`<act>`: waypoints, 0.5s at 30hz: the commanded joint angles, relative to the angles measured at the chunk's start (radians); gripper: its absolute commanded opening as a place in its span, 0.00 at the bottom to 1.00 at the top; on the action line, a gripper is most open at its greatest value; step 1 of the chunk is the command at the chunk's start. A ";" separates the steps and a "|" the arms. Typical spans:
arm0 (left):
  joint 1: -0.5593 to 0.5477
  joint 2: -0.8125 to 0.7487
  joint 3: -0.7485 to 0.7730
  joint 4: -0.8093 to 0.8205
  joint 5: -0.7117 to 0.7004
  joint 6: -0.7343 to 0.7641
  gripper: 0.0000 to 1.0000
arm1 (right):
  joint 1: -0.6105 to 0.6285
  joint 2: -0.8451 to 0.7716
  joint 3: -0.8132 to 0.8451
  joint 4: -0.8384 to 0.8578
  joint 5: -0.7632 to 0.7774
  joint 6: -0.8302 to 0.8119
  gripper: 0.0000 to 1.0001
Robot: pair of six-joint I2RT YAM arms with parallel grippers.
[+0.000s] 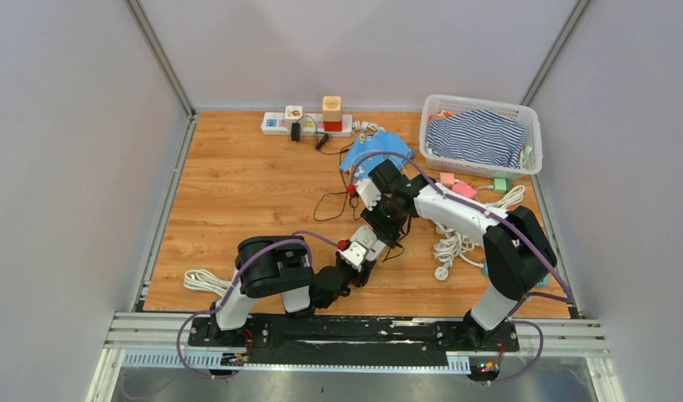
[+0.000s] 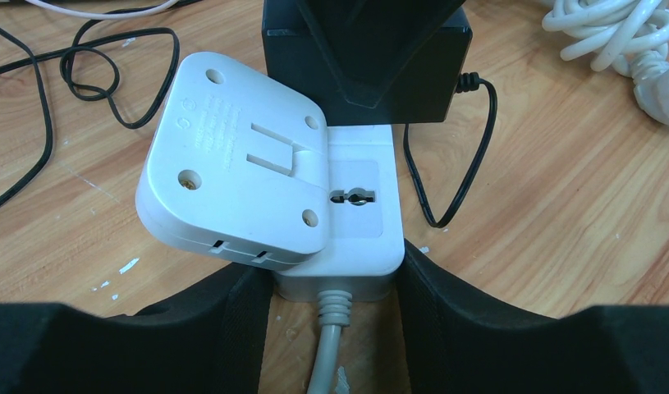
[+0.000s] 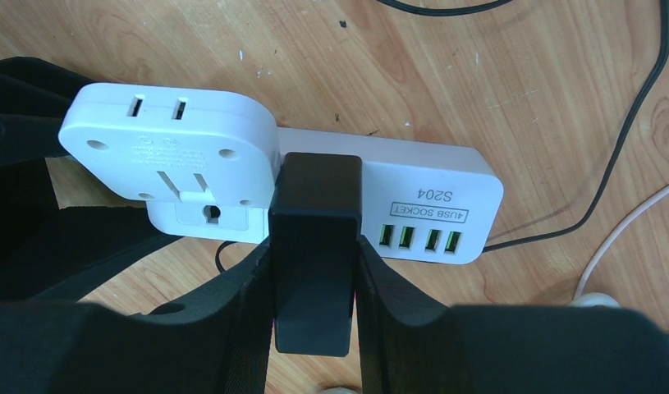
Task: Pull the plug off the socket
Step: Remove the plug from the socket.
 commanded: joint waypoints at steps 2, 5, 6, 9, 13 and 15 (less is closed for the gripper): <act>-0.002 0.035 0.015 0.007 -0.017 0.012 0.09 | 0.045 0.087 -0.059 -0.024 -0.129 -0.013 0.00; -0.002 0.033 0.010 0.006 -0.025 0.005 0.02 | 0.066 0.092 -0.049 -0.020 -0.036 -0.017 0.00; -0.002 0.034 0.010 0.007 -0.025 0.004 0.01 | 0.061 0.092 -0.051 -0.010 0.020 -0.015 0.00; -0.002 0.036 0.012 0.005 -0.023 0.002 0.00 | 0.020 0.097 -0.065 0.030 0.178 -0.005 0.00; -0.002 0.039 0.013 0.005 -0.023 -0.002 0.00 | -0.049 0.108 -0.065 0.026 0.207 0.001 0.00; -0.002 0.039 0.012 0.006 -0.021 -0.002 0.00 | -0.053 0.101 -0.062 0.006 0.069 -0.006 0.00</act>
